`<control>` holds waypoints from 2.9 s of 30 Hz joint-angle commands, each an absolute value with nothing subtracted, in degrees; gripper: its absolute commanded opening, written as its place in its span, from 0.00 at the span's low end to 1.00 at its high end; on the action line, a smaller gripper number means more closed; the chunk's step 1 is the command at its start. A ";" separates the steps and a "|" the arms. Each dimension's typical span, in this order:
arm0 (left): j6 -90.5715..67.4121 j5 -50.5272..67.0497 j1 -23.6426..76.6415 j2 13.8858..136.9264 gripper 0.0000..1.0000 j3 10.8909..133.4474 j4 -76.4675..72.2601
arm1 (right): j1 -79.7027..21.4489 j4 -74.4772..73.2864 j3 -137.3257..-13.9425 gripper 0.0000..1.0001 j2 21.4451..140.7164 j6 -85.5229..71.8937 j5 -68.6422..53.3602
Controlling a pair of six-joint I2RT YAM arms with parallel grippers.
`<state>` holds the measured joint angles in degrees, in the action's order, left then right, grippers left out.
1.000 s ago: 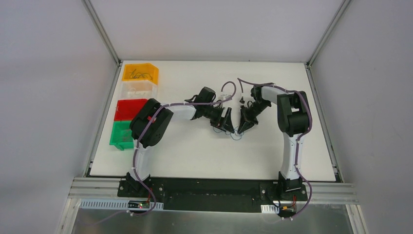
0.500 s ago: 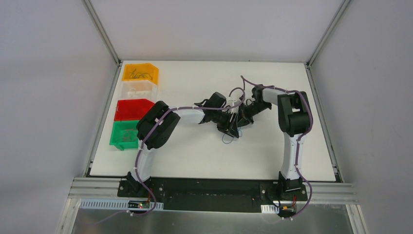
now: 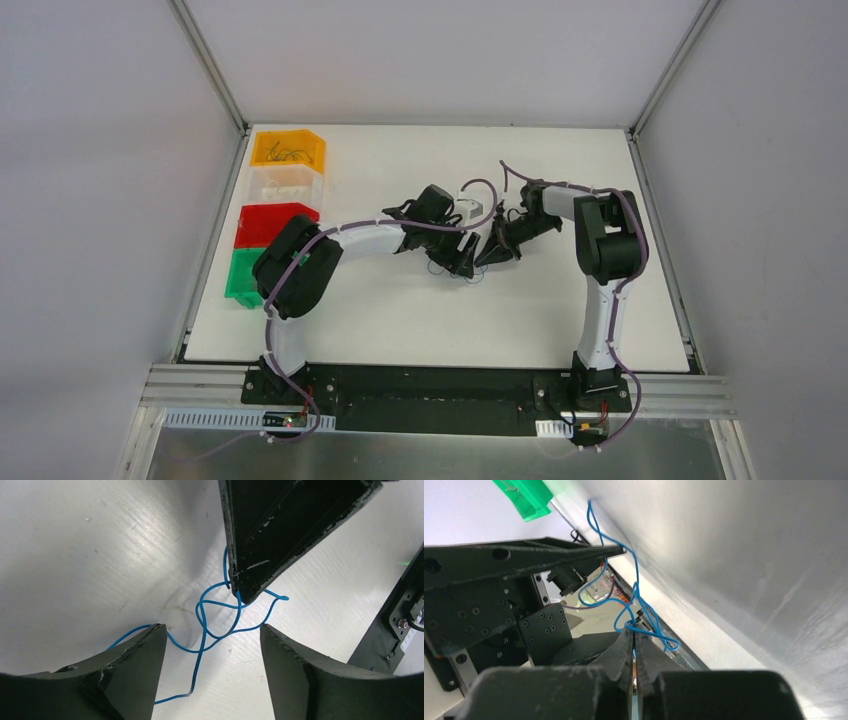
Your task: Untangle the cables
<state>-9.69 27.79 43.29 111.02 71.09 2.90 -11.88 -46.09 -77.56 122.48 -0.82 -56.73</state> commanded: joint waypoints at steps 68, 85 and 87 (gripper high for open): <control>23.44 35.61 -12.88 140.97 0.00 142.98 33.62 | 1.05 -59.50 -81.62 0.78 110.70 6.23 -47.72; 25.37 36.95 -14.31 136.99 0.29 138.82 33.49 | 0.02 -59.85 -83.46 0.78 112.50 5.80 -48.34; 25.03 36.98 -14.85 135.49 0.31 137.77 33.53 | 0.05 -59.85 -83.38 0.78 112.50 5.83 -48.25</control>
<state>23.73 34.70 -13.52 141.95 139.31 34.50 0.58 -58.72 -81.43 113.84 5.21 -48.23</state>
